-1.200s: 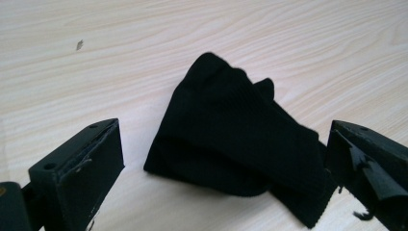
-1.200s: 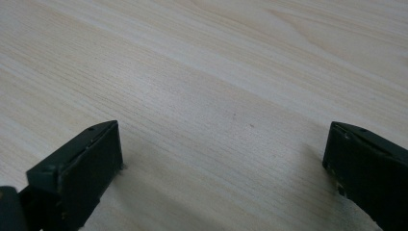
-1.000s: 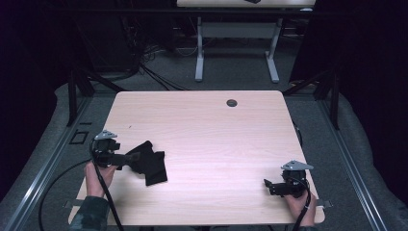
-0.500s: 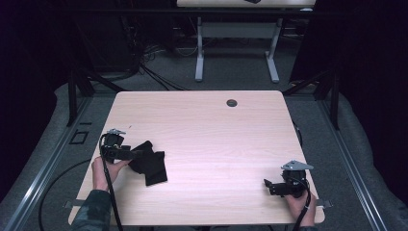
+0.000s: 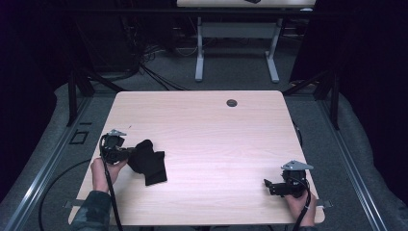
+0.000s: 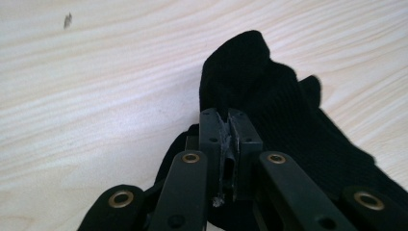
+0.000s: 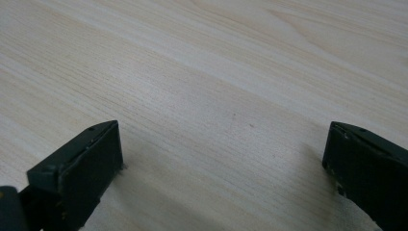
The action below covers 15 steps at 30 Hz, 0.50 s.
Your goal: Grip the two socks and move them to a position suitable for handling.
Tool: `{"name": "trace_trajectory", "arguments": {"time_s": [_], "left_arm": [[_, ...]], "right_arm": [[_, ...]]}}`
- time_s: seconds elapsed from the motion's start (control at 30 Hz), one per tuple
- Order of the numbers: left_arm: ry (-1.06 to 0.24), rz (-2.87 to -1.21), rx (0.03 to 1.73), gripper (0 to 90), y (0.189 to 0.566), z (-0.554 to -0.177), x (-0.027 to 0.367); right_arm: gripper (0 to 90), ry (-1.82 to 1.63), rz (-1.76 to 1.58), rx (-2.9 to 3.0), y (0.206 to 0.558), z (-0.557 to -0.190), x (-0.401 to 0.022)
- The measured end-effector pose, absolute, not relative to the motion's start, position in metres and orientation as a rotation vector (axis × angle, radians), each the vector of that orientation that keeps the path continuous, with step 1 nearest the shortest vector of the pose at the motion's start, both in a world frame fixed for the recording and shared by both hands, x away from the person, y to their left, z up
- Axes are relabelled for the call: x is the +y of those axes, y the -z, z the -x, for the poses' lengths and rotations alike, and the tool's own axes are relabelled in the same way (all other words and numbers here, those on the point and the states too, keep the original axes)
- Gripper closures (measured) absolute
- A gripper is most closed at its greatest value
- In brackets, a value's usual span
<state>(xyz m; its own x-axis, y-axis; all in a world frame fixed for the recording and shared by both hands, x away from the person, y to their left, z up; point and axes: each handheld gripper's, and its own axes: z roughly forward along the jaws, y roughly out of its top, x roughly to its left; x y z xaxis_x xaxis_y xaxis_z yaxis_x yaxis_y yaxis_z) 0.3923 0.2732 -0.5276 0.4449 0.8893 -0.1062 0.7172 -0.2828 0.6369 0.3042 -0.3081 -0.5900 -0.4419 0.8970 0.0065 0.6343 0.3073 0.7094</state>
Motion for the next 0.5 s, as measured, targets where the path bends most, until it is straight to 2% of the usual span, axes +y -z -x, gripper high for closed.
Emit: {"name": "trace_trajectory", "arguments": {"time_s": [0.5], "left_arm": [[-0.464, -2.055, 1.223, 86.4, 0.479, -0.374, 0.255]], "right_arm": [[0.0, -0.926, -1.364, 2.182, 0.591, -0.304, -0.308]]}}
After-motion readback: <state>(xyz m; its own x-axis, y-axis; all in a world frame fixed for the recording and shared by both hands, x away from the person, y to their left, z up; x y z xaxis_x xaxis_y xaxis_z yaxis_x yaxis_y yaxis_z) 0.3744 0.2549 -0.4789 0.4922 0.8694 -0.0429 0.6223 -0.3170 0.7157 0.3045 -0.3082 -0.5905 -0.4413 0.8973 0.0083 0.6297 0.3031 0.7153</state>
